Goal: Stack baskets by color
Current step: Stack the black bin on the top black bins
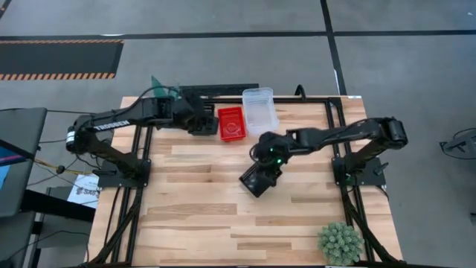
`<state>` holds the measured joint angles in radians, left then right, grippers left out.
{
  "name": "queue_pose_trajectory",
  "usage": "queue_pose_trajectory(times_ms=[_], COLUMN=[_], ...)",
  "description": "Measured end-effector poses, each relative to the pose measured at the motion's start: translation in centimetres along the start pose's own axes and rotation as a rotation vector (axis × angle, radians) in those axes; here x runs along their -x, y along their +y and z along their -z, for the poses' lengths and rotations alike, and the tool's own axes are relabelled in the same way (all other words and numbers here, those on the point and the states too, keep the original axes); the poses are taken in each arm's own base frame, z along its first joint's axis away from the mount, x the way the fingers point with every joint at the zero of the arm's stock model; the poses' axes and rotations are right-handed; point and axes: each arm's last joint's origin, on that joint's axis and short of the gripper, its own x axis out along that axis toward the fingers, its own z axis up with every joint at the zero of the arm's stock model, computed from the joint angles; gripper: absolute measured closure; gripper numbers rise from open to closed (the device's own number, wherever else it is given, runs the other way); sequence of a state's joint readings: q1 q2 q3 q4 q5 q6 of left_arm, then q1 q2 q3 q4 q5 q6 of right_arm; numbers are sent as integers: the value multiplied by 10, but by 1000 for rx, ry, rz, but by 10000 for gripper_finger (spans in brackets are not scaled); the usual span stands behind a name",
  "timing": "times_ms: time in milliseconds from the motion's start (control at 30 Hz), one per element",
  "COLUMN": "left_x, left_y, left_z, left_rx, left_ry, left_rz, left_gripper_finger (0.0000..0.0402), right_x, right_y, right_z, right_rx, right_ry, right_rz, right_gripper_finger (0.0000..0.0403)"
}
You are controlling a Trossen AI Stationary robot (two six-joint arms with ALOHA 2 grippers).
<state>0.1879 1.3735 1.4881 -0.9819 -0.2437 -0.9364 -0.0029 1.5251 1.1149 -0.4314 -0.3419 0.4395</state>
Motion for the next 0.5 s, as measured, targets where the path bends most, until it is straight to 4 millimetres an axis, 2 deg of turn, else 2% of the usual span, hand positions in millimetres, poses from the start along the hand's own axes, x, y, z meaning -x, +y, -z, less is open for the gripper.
queue_pose_trajectory(times_ms=[133,233,400,500], left_x=[-13,-32,-78,-110], left_y=[-12,-26,-57,-68], left_z=[25,51,77,88], left_rx=[-4,-35,-111,-139], left_ry=[67,82,64,108], left_rz=[5,-28,12,46], left_gripper_finger=[135,135,135,137], right_x=[34,63,108,128], right_y=[-2,1,10,16], right_z=[-1,4,17,23], right_rx=[-101,-168,-216,-213], right_ry=[72,91,36,-34], right_rz=[96,167,217,219], right_gripper_finger=[220,218,222,225])
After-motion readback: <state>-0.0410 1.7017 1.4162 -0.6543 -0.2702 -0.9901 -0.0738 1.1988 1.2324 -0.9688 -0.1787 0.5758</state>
